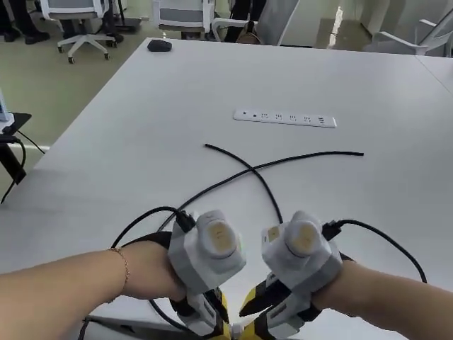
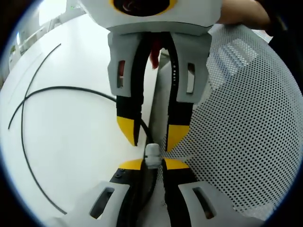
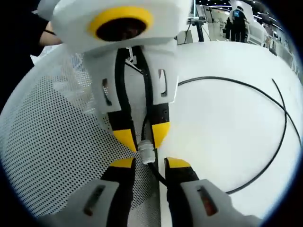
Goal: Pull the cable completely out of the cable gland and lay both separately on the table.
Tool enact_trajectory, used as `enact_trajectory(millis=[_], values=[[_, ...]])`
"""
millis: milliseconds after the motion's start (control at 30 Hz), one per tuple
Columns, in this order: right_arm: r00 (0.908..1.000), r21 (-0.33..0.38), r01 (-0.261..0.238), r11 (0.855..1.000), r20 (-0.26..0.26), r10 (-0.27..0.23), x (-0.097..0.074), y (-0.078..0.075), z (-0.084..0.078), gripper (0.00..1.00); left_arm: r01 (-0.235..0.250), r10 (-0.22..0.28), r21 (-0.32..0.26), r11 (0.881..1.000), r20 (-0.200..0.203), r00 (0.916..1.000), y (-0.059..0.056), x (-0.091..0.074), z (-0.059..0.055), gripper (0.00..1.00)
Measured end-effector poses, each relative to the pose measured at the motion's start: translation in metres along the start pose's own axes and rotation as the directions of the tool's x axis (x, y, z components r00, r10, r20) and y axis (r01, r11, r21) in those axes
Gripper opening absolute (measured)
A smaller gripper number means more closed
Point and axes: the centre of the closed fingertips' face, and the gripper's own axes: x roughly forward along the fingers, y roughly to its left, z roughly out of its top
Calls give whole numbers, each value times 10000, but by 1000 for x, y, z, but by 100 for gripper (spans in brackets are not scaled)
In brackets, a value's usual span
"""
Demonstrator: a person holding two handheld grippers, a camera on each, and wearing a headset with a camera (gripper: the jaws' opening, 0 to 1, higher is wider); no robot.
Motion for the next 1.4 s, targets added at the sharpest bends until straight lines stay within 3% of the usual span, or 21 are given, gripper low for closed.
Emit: enact_trajectory(millis=[267, 367, 433, 467, 700, 833, 867, 933, 1000, 1133, 1233, 1400], values=[[9983, -23, -440, 9990, 378, 440, -6, 7, 11, 15, -215, 189, 538, 9983, 493, 9986, -6, -19, 20, 16], [9983, -177, -331, 9993, 467, 339, -17, 8, 17, 13, -562, 509, 793, 9953, 678, 9964, -4, -25, 25, 17], [9989, -190, -172, 9997, 444, 180, -23, 8, 20, 12, -841, 695, 1258, 9885, 1161, 9908, -3, -30, 33, 17], [9990, -193, -110, 9998, 422, 118, -27, 8, 21, 12, -948, 774, 1214, 9881, 1403, 9871, -4, -35, 36, 17], [9954, -410, 536, 9977, 818, -501, -56, 20, 38, 12, -955, 854, 236, 9951, 2755, 9575, -14, -62, 58, 17], [9924, -719, 771, 9944, 1013, -696, -67, 29, 44, 12, -1019, 854, 434, 9939, 2853, 9546, -21, -66, 62, 17], [9931, -883, 842, 9925, 887, -763, -70, 30, 44, 12, -1214, 966, 690, 9902, 2900, 9522, -23, -67, 66, 17], [9934, -1007, 916, 9907, 777, -840, -76, 30, 45, 12, -1783, 1390, 1355, 9746, 2582, 9560, -24, -66, 67, 17], [9932, -1043, 904, 9904, 831, -819, -84, 33, 50, 12, -2054, 1633, 1646, 9647, 2376, 9575, -25, -67, 68, 17], [9916, -825, 1007, 9915, 895, -933, -94, 36, 52, 12, -2212, 1733, 1480, 9639, 2821, 9436, -30, -79, 79, 17], [9907, -789, 1045, 9914, 959, -968, -100, 41, 55, 12, -2081, 1613, 1125, 9716, 3288, 9305, -33, -86, 83, 17], [9905, -820, 1136, 9901, 875, -1064, -106, 47, 54, 12, -1459, 1281, 124, 9892, 4095, 9033, -39, -96, 85, 17]])
